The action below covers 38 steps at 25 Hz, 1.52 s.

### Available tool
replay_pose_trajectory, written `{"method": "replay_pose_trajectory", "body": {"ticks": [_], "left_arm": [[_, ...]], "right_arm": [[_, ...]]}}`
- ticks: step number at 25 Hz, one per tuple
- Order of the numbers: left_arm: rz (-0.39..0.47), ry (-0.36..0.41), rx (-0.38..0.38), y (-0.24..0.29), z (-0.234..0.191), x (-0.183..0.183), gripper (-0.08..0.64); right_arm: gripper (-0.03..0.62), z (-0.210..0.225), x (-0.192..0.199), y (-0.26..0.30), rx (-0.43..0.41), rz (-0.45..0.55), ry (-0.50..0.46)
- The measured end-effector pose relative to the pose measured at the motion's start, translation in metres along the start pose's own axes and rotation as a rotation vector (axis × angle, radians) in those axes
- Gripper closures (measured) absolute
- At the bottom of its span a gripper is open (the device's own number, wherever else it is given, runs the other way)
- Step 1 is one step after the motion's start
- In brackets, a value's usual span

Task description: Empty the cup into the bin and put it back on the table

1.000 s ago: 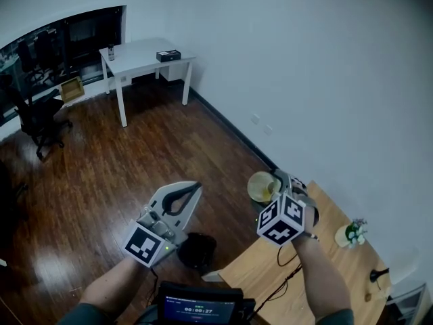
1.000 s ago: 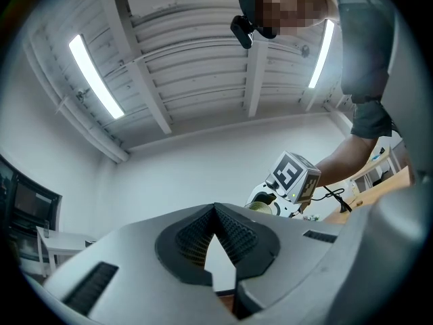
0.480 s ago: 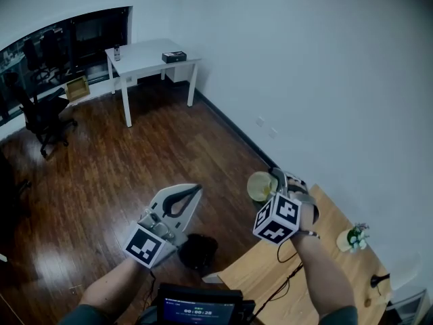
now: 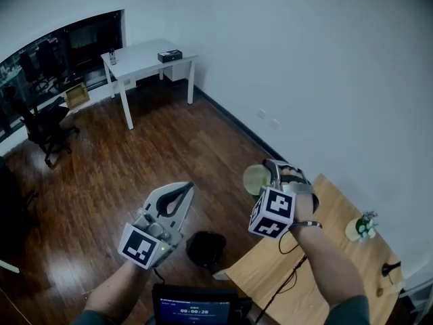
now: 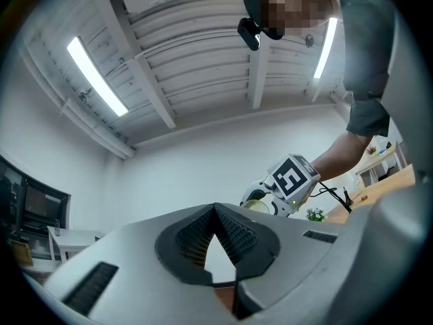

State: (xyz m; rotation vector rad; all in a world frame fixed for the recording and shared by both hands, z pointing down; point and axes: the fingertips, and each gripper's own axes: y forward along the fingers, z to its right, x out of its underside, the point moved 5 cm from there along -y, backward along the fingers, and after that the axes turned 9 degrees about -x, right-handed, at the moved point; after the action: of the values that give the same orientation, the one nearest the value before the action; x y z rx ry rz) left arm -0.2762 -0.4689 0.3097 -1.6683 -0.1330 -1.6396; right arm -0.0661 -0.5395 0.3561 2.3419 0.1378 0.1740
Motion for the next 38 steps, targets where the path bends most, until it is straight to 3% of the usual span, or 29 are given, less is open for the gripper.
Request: {"method": "replay_pose_trajectory", "body": {"ticks": [9, 38], "left_arm": [[-0.006, 0.003, -0.007, 0.005, 0.001, -0.002, 0.569], [-0.003, 0.001, -0.020, -0.001, 0.006, -0.002, 0.569]], "right_arm": [[0.202, 0.002, -0.019, -0.008, 0.010, 0.046, -0.057], [0.202, -0.007, -0.027, -0.008, 0.074, -0.008, -0.231]]}}
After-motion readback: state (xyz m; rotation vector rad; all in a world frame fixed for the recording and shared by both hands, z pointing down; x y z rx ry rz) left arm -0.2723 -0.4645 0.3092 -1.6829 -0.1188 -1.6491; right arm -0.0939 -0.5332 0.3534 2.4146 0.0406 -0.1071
